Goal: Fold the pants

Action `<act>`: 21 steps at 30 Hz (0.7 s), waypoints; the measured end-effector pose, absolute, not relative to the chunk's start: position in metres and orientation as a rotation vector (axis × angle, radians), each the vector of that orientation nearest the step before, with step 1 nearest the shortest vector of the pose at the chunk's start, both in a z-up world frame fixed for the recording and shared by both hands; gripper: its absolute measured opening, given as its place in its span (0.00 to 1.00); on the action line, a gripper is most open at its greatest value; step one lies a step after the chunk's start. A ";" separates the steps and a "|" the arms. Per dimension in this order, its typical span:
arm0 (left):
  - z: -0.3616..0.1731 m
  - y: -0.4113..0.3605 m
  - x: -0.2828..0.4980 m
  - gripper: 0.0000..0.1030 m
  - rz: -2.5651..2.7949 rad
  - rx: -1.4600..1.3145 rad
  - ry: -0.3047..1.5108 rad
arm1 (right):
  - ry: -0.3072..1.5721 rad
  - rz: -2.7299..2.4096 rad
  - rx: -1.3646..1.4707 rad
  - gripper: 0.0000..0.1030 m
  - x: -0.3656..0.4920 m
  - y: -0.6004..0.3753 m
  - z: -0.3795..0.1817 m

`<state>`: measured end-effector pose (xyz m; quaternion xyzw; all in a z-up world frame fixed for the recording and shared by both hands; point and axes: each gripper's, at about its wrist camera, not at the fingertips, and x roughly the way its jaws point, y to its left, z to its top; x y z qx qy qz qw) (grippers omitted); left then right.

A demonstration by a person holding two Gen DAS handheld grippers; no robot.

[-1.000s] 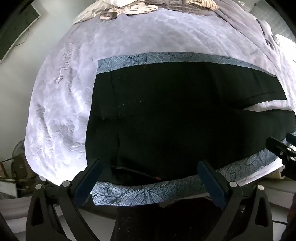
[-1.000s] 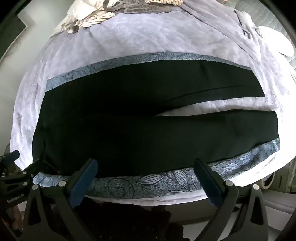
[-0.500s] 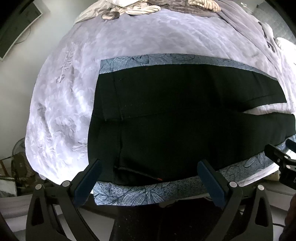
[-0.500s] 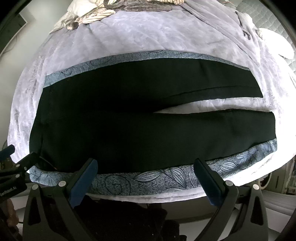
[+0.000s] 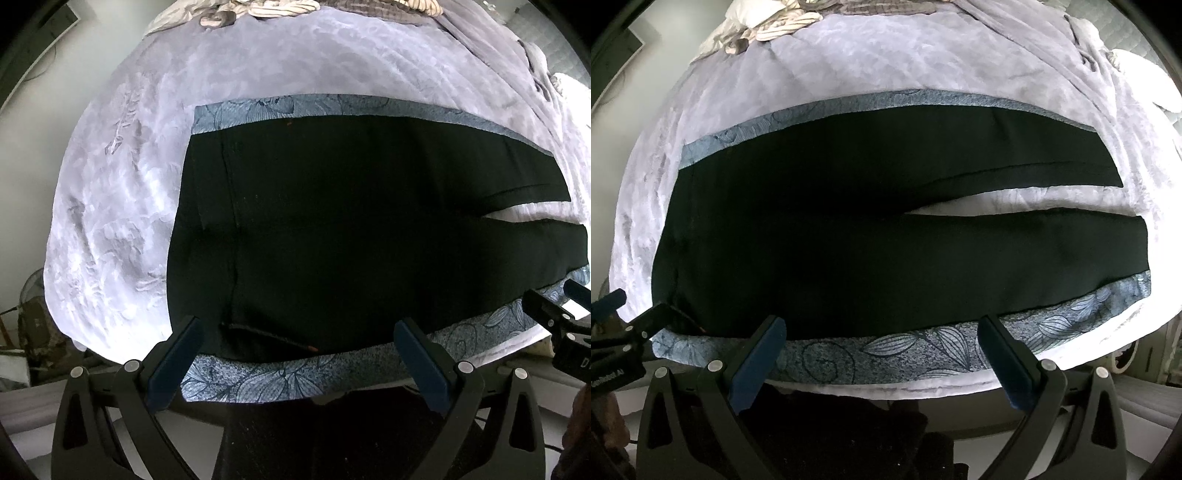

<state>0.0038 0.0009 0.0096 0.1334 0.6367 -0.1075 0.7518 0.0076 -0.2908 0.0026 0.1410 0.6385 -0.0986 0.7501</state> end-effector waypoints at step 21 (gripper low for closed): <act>0.008 0.001 0.004 1.00 -0.218 0.309 1.401 | 1.426 -0.227 0.347 1.00 0.005 -0.297 -0.008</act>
